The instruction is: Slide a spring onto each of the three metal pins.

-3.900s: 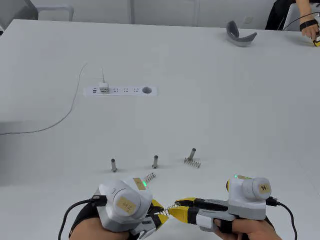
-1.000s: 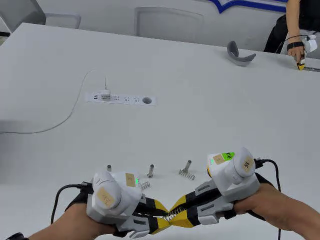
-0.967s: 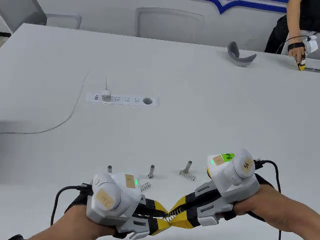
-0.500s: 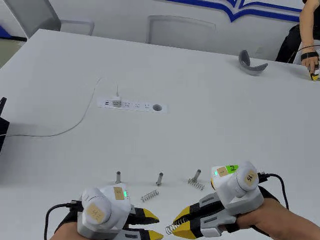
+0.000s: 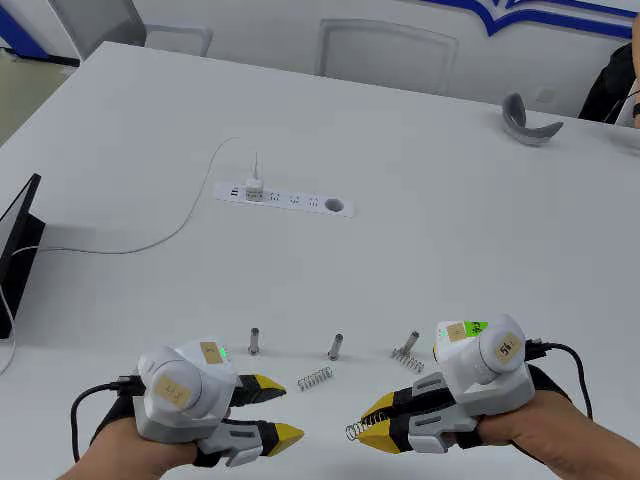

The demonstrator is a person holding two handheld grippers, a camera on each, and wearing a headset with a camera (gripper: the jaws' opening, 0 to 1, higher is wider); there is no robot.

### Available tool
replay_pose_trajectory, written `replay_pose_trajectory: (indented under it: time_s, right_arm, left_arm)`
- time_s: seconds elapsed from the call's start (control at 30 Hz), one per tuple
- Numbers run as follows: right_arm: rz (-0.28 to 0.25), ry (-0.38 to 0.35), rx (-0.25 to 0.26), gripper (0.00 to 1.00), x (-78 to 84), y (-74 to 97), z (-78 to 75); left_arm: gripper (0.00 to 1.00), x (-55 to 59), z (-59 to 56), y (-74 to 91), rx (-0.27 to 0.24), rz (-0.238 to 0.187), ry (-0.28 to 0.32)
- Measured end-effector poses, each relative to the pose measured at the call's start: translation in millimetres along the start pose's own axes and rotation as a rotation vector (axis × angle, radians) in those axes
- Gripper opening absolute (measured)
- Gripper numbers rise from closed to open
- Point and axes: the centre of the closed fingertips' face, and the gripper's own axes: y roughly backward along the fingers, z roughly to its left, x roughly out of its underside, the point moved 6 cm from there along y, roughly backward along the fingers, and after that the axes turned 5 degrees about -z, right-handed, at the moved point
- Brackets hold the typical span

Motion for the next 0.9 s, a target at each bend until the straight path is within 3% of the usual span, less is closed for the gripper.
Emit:
replay_pose_trajectory:
  time_s: [0.3,0.67,0.9]
  right_arm:
    - [0.031,-0.008,0.006,0.12,5.6,-10.8,-8.7]
    - [0.098,-0.034,0.055,0.12,6.8,-25.2,-27.6]
    - [0.123,-0.033,0.069,0.12,-1.8,-29.7,-39.1]
  left_arm:
    - [0.4,7.9,24.6,17.3,-0.108,-0.008,0.047]
    - [0.46,22.9,48.2,38.3,-0.211,0.0,0.1]
    - [0.48,29.0,56.7,48.6,-0.259,0.012,0.086]
